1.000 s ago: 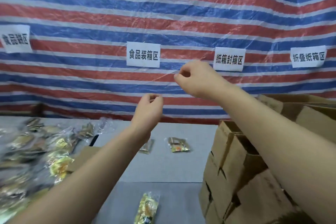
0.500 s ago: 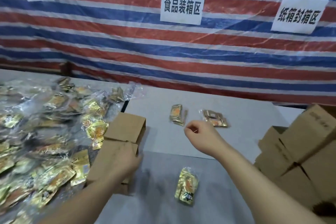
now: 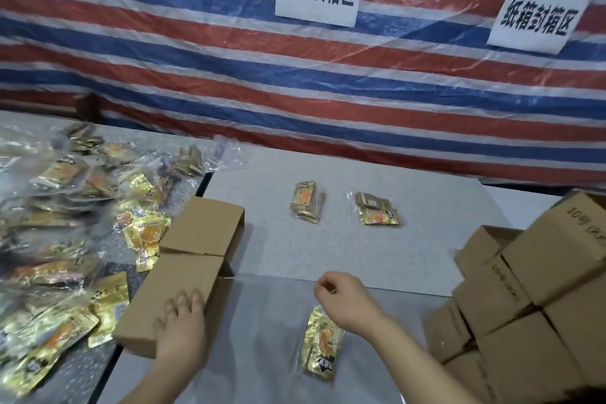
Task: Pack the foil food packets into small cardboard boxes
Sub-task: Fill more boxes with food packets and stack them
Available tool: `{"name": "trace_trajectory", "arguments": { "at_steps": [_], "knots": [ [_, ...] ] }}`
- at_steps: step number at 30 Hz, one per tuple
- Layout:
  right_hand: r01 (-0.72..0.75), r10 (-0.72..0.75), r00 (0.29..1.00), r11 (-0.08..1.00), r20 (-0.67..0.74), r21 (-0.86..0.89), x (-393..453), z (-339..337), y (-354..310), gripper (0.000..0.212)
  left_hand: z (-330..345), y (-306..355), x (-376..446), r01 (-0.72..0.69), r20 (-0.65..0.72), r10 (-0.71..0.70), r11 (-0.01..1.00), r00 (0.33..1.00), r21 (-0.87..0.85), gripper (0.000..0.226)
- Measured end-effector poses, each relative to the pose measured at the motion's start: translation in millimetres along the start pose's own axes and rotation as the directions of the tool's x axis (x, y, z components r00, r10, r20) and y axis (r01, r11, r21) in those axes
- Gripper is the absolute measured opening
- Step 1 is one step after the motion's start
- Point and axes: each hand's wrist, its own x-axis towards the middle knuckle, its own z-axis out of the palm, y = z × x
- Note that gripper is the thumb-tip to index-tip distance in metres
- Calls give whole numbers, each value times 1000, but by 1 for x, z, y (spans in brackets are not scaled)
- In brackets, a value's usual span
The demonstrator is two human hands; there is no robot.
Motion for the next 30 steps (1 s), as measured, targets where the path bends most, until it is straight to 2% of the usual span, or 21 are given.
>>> {"name": "trace_trajectory", "arguments": {
  "at_steps": [3, 5, 9, 11, 13, 17, 19, 25, 28, 30],
  "knots": [
    [16, -16, 1000, 1000, 12, 24, 2, 4, -6, 18, -26, -14, -11, -110, -55, 103, 984, 993, -140, 66],
    [30, -30, 1000, 999, 9, 38, 4, 7, -12, 18, -48, -19, -24, -209, -89, 194, 955, 977, -210, 52],
    [120, -120, 993, 992, -7, 29, -1, 11, -21, 65, -89, -3, -55, -356, -186, 305, 845, 934, -399, 26],
    [146, -145, 989, 989, -9, 30, -7, 11, -20, 76, -99, 12, -67, -425, -181, 386, 776, 904, -466, 22],
    [125, -125, 992, 991, -15, -44, -14, 9, -10, 72, -100, 29, -75, -473, -136, 478, 714, 868, -516, 23],
    [59, -65, 998, 935, -6, -349, -36, 3, 25, 30, -81, 60, -83, -523, -74, 578, 667, 812, -530, 22],
    [44, -34, 999, 900, 30, -434, -50, 7, 49, 21, -63, 70, -88, -531, -49, 608, 649, 793, -545, 20],
    [-49, 83, 995, 906, 62, -421, -79, 31, 100, 26, -6, 85, -98, -506, 58, 682, 594, 729, -626, 13],
    [-73, 107, 993, 909, 59, -411, -84, 34, 109, 23, 7, 94, -103, -442, 71, 638, 606, 767, -662, 23],
    [-93, 128, 990, 913, 63, -396, -86, 31, 110, 25, 8, 103, -103, -397, 85, 581, 648, 809, -650, 47]
  ]
}}
